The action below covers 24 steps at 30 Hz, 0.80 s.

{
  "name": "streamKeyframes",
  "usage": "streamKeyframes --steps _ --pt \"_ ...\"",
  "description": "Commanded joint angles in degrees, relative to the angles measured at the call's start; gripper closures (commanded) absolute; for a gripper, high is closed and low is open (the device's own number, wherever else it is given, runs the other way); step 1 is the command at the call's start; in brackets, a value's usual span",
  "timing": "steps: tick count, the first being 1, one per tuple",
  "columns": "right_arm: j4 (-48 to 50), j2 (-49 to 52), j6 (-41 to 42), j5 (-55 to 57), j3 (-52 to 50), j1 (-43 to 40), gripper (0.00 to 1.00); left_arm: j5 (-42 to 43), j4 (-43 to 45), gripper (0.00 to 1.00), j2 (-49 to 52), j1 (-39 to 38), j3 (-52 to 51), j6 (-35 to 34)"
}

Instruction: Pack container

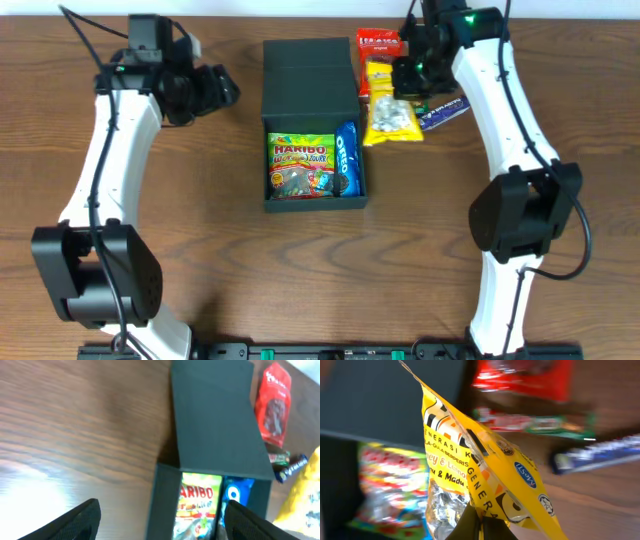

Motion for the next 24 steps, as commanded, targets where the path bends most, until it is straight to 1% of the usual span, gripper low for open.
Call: streamKeyframes --steps 1,2,5,9,12,16,19,21,24 --pt "0.9 -0.5 2.8 -13.0 -0.2 3.8 0.98 -4.3 -2.2 0.2 0.4 1.7 3.8 1.9" --pt "1.7 -0.5 3.3 -14.5 -0.9 5.3 0.98 -5.4 -3.2 0.2 0.4 2.3 4.9 2.1" --pt "3.0 -0.5 4.8 -14.5 -2.6 9.0 0.98 -5.9 -4.1 0.19 0.4 3.8 6.6 3.6" --pt "5.2 -0.5 7.7 -14.4 -5.3 13.4 0.98 -6.0 -4.3 0.17 0.4 5.4 7.0 4.0" --pt "9.3 -0.5 12.7 -14.1 -9.5 17.4 0.98 -6.0 -4.9 0.17 0.4 6.4 7.0 4.1" --pt "13.1 -0.5 19.0 -13.5 -13.9 20.5 0.98 -6.0 -5.1 0.17 0.4 6.5 7.0 5.7" --pt "14.4 -0.5 23.0 -9.0 -15.5 21.8 0.98 -6.0 -5.1 0.17 0.4 6.5 7.0 5.8" --pt "16.3 -0.5 24.5 -6.9 -16.2 22.6 0.98 -5.9 -5.2 0.16 0.4 6.5 7.0 6.2" --pt "16.6 -0.5 25.7 -2.5 -16.4 23.1 0.98 -5.9 -5.3 0.16 0.4 6.5 7.0 6.2"
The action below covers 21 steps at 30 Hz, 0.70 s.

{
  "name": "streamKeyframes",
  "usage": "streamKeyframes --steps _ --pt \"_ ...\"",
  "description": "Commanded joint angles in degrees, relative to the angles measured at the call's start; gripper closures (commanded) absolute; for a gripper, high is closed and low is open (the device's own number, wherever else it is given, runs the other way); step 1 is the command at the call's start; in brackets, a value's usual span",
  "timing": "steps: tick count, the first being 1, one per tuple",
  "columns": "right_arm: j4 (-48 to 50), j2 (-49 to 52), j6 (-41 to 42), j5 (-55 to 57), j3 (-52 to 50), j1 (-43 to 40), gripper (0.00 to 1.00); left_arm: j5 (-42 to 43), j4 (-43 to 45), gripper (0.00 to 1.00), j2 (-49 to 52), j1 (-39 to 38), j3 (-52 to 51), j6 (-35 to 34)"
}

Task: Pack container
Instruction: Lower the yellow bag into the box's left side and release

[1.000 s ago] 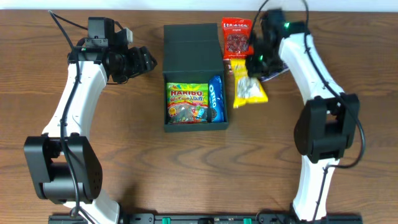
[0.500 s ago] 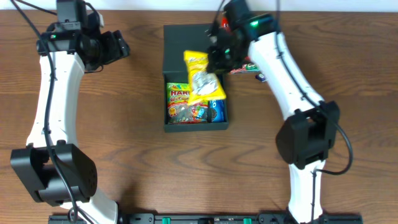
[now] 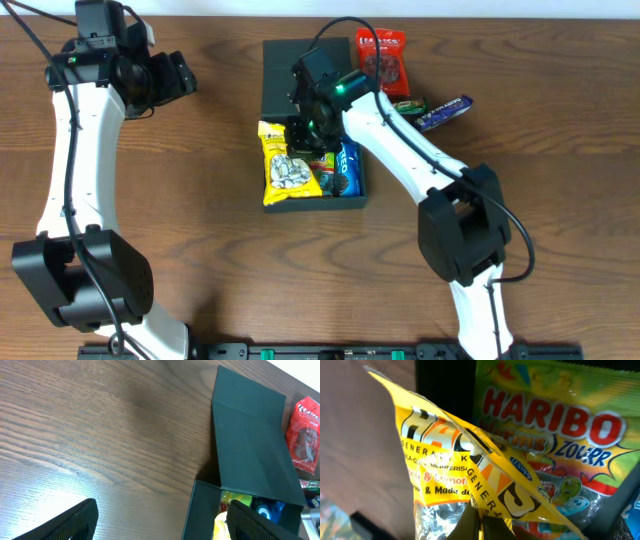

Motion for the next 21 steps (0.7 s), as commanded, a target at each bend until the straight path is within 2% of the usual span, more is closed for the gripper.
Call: streamKeyframes --steps 1,9,21 --pt "0.3 -0.5 3.5 5.5 -0.6 1.4 0.98 -0.7 -0.4 0.16 0.4 0.3 1.2 1.3" --pt "1.1 -0.5 4.6 6.5 -4.2 1.5 0.98 -0.7 -0.3 0.16 0.4 0.3 1.2 1.3" --pt "5.2 -0.4 2.5 5.6 -4.3 1.5 0.98 -0.7 0.2 0.16 0.4 0.2 1.2 1.2"
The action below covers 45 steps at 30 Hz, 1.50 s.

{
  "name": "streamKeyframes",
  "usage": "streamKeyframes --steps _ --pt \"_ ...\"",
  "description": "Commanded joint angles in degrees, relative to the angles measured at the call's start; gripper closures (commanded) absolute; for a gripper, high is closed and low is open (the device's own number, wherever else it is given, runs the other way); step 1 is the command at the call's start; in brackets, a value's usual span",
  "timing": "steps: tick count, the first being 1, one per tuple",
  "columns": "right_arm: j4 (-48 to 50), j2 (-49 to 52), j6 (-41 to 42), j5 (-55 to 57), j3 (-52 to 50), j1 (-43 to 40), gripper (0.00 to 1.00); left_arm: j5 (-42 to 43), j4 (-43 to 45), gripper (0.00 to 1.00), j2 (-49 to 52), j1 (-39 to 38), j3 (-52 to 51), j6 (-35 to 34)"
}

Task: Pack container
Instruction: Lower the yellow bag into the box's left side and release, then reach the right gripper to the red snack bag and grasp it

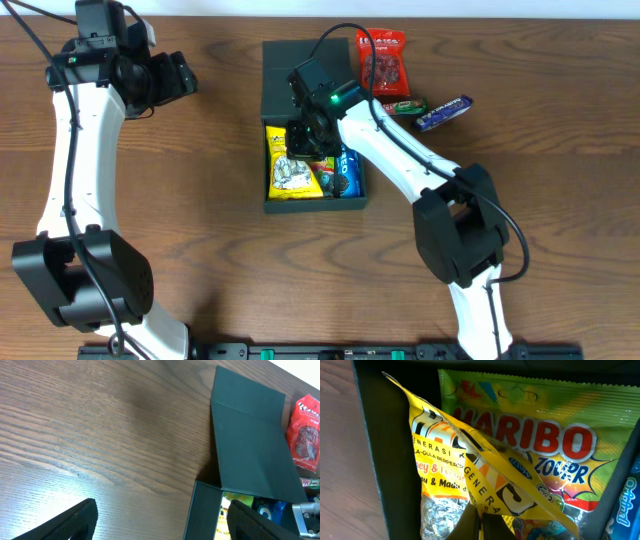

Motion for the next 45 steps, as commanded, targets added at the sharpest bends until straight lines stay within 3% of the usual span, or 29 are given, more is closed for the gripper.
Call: streamKeyframes --steps 1,4,5,6,7,14,19,22,27,35,45 --pt "0.3 -0.4 -1.5 -1.1 -0.4 0.6 0.98 -0.7 0.0 0.16 0.4 0.2 1.2 0.6" --pt "0.3 -0.4 -2.1 -1.5 -0.4 0.7 0.96 -0.7 0.0 0.16 0.4 0.2 1.2 0.6" --pt "0.3 -0.4 -2.1 -1.5 -0.4 0.7 0.82 -0.7 0.0 0.16 0.4 0.2 1.2 0.6" --pt "0.1 -0.4 -2.1 -1.6 -0.3 0.6 0.6 -0.7 0.0 0.16 0.4 0.2 1.2 0.6" --pt "-0.3 -0.5 -2.3 -2.0 0.1 0.4 0.52 -0.7 0.0 0.16 0.4 0.2 1.2 0.6" --pt "-4.0 -5.3 -10.5 -7.1 8.3 -5.1 0.26 -0.6 0.0 0.16 0.4 0.2 1.2 0.6" --pt "-1.3 -10.7 -23.6 -6.4 12.1 -11.3 0.24 -0.6 0.0 0.16 0.4 0.2 1.2 0.6" --pt "3.7 -11.7 -25.5 -0.7 12.1 -17.0 0.23 -0.6 0.0 0.16 0.4 0.2 1.2 0.6" --pt "11.0 -7.2 -28.9 -0.3 11.9 -25.3 0.23 -0.6 0.0 0.15 0.4 0.1 1.2 0.6" --pt "21.9 5.2 -28.8 -0.6 11.9 -31.3 0.07 -0.6 0.0 0.15 0.4 0.1 1.2 0.6" --pt "27.4 14.4 -27.7 -4.6 11.9 -31.3 0.04 -0.6 0.0 0.12 0.4 0.1 1.2 0.1"
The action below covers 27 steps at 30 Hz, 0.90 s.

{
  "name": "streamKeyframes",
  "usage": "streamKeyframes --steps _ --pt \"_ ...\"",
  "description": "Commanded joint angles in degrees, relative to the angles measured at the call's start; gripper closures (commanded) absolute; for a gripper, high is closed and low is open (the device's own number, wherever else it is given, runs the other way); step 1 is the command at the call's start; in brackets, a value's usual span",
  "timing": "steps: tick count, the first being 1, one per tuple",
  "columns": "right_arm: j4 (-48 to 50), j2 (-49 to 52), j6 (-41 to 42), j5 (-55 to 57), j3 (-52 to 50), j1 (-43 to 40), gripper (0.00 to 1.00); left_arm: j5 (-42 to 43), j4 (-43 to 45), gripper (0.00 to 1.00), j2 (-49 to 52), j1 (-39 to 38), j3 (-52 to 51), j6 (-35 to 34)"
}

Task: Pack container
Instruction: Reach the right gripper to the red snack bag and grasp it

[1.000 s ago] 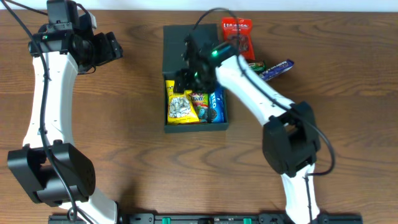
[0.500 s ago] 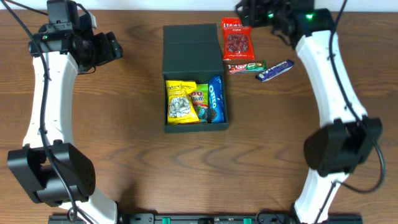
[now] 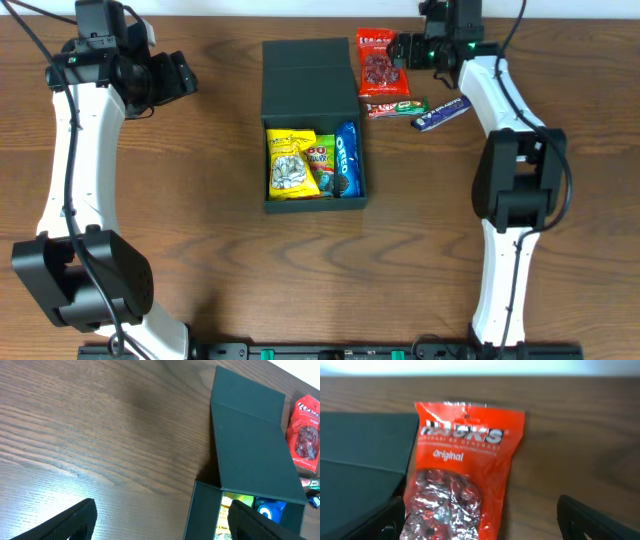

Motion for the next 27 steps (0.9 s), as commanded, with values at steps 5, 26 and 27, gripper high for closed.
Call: streamKeyframes --steps 5,26,27 --pt "-0.6 1.6 0.4 -4.5 0.1 0.3 0.05 -0.6 0.0 0.1 0.4 0.1 1.2 0.1" --pt "-5.2 4.9 0.8 -2.7 0.1 2.8 0.21 -0.6 0.2 0.09 0.4 0.1 1.2 0.1" --pt "-5.2 5.0 1.3 -2.7 0.1 2.8 0.23 -0.6 0.2 0.09 0.4 0.1 1.2 0.1"
